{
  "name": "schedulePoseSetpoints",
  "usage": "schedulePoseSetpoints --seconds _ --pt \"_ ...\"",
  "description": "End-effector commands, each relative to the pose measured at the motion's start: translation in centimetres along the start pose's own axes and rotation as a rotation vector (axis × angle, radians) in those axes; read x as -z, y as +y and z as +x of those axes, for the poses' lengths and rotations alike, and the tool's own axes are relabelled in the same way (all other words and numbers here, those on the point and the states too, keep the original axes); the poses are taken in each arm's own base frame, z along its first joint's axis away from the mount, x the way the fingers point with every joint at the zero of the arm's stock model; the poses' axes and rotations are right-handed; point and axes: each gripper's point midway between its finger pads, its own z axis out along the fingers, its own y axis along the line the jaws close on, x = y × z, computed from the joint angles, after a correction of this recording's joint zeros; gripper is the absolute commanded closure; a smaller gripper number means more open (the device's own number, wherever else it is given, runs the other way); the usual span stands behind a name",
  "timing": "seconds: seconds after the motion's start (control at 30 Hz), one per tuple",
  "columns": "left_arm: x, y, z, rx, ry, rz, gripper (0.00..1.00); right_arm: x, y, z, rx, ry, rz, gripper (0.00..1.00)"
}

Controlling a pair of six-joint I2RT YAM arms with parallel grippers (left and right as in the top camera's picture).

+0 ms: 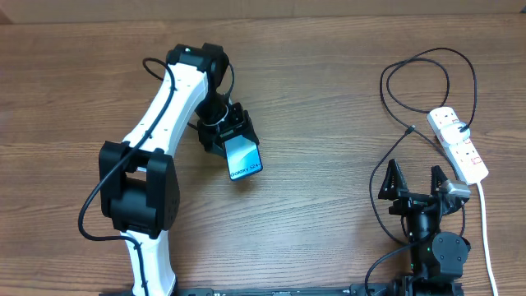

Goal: Plug charger to phone and switch on socket
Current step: 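Lift the phone with the left gripper and tilt it upright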

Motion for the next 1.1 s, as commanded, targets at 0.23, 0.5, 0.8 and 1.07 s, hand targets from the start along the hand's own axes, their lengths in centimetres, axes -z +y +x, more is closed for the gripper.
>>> schedulePoseSetpoints --seconds 0.23,0.5,0.8,1.07 --pt "8.0 -0.2 2.6 -0.112 -0.168 0.023 0.58 0.0 0.0 0.2 0.005 -0.004 -0.004 0.0" --pt "13.1 0.8 6.3 -0.117 -0.285 0.078 0.58 0.0 0.0 0.2 0.005 -0.004 -0.004 0.0" --pt "16.0 0.5 9.5 -0.16 -0.387 0.134 0.57 0.0 0.0 0.2 0.005 -0.004 -0.004 0.0" --pt "14.9 1.9 8.9 -0.079 -0.371 0.078 0.55 0.0 0.0 0.2 0.005 -0.004 -0.004 0.0"
